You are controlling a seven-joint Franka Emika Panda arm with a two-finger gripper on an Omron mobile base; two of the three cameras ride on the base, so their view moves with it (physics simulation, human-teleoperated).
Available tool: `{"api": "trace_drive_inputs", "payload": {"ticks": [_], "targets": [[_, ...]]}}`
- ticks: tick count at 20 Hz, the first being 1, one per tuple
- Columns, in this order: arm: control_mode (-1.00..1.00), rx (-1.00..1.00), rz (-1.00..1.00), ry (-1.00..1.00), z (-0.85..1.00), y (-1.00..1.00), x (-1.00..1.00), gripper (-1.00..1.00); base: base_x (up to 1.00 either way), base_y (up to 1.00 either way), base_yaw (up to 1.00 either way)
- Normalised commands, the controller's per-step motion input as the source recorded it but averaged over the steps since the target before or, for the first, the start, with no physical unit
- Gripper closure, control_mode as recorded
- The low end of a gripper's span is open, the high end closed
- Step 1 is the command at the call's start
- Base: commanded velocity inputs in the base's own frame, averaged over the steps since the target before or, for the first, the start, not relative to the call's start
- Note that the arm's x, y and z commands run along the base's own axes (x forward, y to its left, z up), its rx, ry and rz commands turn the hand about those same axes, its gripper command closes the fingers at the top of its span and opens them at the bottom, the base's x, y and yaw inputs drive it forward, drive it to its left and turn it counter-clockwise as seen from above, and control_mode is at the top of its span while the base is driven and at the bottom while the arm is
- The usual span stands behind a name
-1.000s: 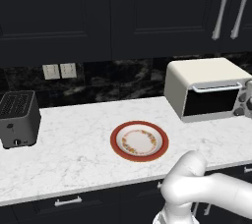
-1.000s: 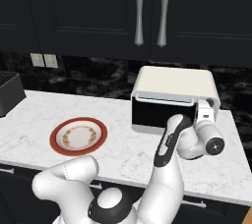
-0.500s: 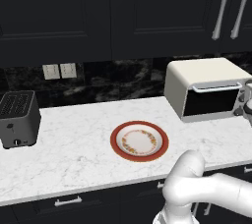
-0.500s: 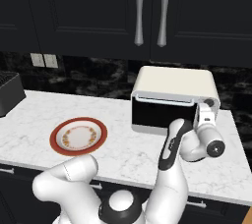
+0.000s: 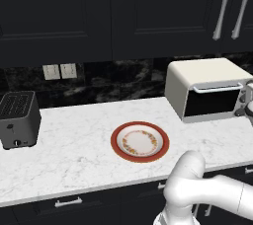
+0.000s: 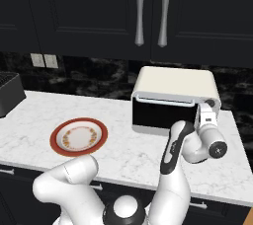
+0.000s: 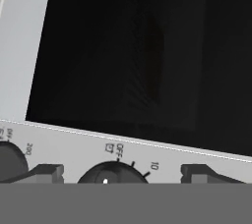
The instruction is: Pick up the kebab skewer and baguette bread, and place them inside the toaster oven. Close the toaster oven door and start by setting the timer.
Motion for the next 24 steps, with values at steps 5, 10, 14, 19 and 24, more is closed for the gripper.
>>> {"api": "trace_drive_inputs", "payload": {"ticks": [5,10,14,19,24], "targets": [[-1.00,0.00,0.00,0.00,-0.24,-0.24,0.19,-1.00,0.00,0.00,0.00],[-1.00,0.00,0.00,0.00,-0.13,-0.26,0.11,-1.00,0.00,0.00,0.00],[-1.00,0.00,0.00,0.00,-0.19,-0.28,0.12,-1.00,0.00,0.00,0.00],[-1.00,0.05,0.00,0.01,-0.16,-0.25,0.21,-1.00,0.00,0.00,0.00],[-1.00,0.11,0.00,0.01,-0.07,-0.24,0.15,-1.00,0.00,0.00,0.00]]}}
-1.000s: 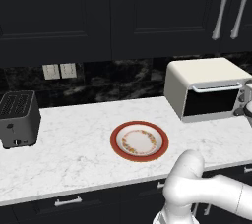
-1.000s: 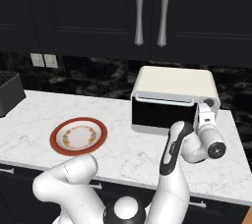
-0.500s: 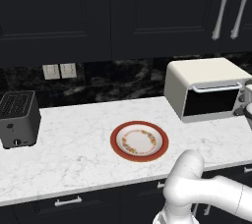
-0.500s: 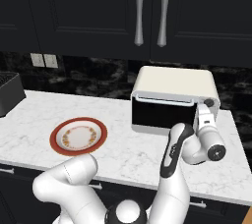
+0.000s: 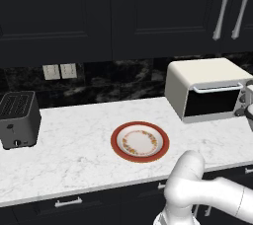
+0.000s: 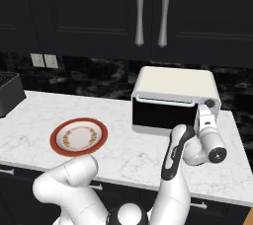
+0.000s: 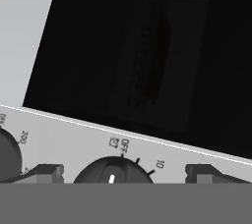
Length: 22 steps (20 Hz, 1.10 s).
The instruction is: Pick up the kebab skewer and baguette bread, and place them inside the toaster oven. Close the toaster oven door and start by setting the timer.
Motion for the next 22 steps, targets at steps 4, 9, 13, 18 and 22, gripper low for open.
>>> {"api": "trace_drive_inputs", "payload": {"ticks": [4,9,13,18,22], "targets": [[-1.00,0.16,0.00,0.00,-0.07,-0.28,0.02,-1.00,0.00,0.00,0.00],[-1.00,0.13,0.00,0.00,-0.08,-0.35,0.07,-1.00,0.00,0.00,0.00],[-1.00,0.03,0.00,-0.02,-0.02,-0.30,0.00,-1.00,0.00,0.00,0.00],[-1.00,0.00,0.00,-0.09,-0.06,-0.49,-0.09,-1.00,0.00,0.00,0.00],[-1.00,0.00,0.00,-0.12,0.00,-0.35,-0.10,-1.00,0.00,0.00,0.00]]}}
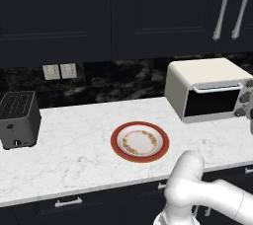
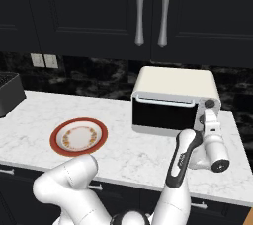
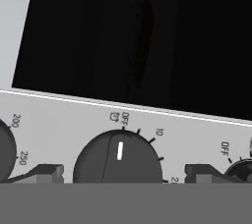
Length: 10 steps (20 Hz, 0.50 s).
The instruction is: Pick up the kebab skewer and baguette bread, and place them inside the toaster oven. Close the toaster oven door and start by setting the timer.
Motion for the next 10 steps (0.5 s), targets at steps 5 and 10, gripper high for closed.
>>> {"api": "trace_drive_inputs", "payload": {"ticks": [5,10], "targets": [[-1.00,0.00,0.00,-0.08,0.00,-0.25,-0.01,-1.00,0.00,0.00,0.00],[-1.00,0.01,0.00,-0.02,0.00,0.00,0.00,-1.00,0.00,0.00,0.00]]}}
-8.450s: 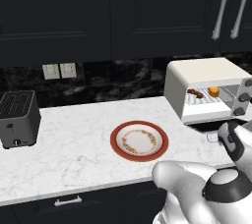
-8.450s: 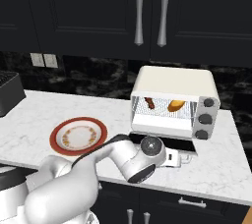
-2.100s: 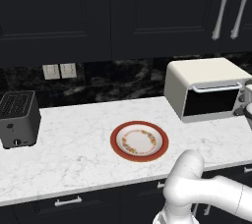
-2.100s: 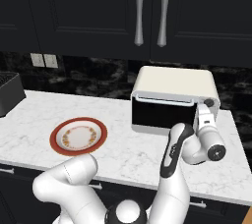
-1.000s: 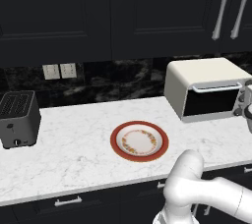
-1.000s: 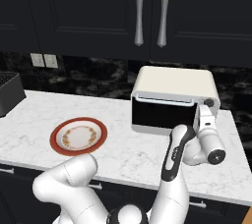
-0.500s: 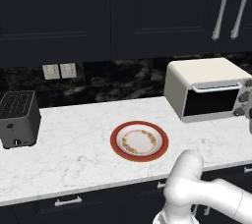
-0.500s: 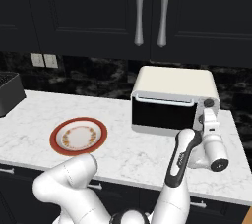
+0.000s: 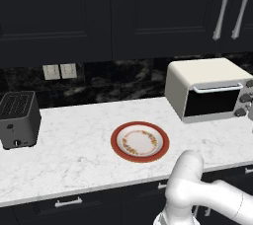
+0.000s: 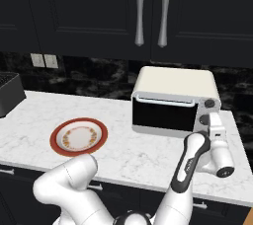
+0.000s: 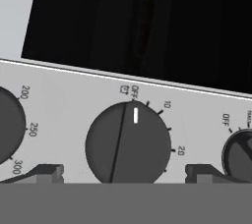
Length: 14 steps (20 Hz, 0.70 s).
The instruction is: Pick up the kebab skewer and baguette bread, and place them inside the toaster oven. Close the toaster oven door and start by setting the timer.
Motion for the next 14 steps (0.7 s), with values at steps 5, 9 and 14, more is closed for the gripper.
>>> {"api": "trace_drive_inputs", "payload": {"ticks": [5,9,14], "targets": [[-1.00,0.06,0.03,0.00,0.00,0.08,0.00,-1.00,0.00,0.00,0.00],[-1.00,0.03,0.04,0.00,0.10,0.31,0.00,-1.00,0.00,0.00,0.00],[-1.00,0.00,0.02,0.00,0.03,0.17,0.05,-1.00,0.00,0.00,0.00]]}}
